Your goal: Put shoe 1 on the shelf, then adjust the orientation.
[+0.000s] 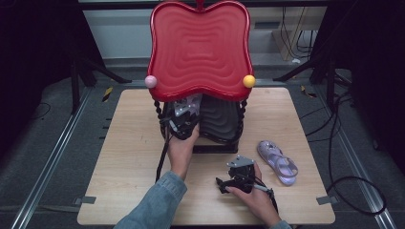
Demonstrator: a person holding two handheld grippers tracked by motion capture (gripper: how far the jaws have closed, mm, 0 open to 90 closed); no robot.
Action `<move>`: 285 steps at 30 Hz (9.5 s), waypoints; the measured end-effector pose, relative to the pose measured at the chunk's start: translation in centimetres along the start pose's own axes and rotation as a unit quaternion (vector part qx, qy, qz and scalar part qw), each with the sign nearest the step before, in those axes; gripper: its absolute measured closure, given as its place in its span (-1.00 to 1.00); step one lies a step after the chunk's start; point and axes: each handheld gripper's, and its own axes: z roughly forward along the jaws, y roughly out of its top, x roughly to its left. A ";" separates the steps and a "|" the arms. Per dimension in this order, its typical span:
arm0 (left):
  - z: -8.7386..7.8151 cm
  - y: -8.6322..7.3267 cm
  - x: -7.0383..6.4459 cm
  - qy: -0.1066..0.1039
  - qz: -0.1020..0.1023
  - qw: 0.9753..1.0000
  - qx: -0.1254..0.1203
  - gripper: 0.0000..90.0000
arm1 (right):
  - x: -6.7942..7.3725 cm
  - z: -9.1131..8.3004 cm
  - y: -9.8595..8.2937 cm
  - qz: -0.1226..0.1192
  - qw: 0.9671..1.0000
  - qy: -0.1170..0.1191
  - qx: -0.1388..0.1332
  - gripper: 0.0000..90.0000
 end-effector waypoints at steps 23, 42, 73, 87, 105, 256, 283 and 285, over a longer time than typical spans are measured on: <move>-5.6 -1.2 -1.2 0.003 0.074 0.997 -0.012 -0.14 | 0.1 0.0 0.0 0.004 1.000 -0.004 0.000 -0.96; -11.7 -4.1 1.0 -0.024 0.101 0.995 -0.005 -0.36 | -1.3 -7.1 2.7 -0.012 0.999 -0.042 -0.023 -0.32; -14.2 -13.1 14.8 0.118 0.019 0.992 0.051 -0.79 | -13.5 -14.4 2.0 0.043 0.990 -0.094 0.092 0.23; -14.0 -13.4 15.0 0.130 0.028 0.989 0.059 -0.76 | -15.8 -12.9 -0.2 0.050 0.983 -0.081 0.157 0.35; -13.8 -13.8 15.5 0.133 0.022 0.989 0.067 -0.75 | -16.9 -9.7 -0.8 0.056 0.969 -0.059 0.233 0.67; -12.9 -13.9 15.2 0.135 0.046 0.986 0.088 -0.82 | 0.2 -7.3 4.4 -0.065 0.983 0.136 0.108 0.92; -12.7 -14.1 15.2 0.138 0.042 0.985 0.091 -0.87 | 1.1 -11.9 6.7 -0.002 0.986 0.158 -0.059 0.92; -12.7 -14.2 15.1 0.138 0.043 0.985 0.091 -0.87 | 1.0 -12.0 7.0 0.005 0.986 0.156 -0.066 0.92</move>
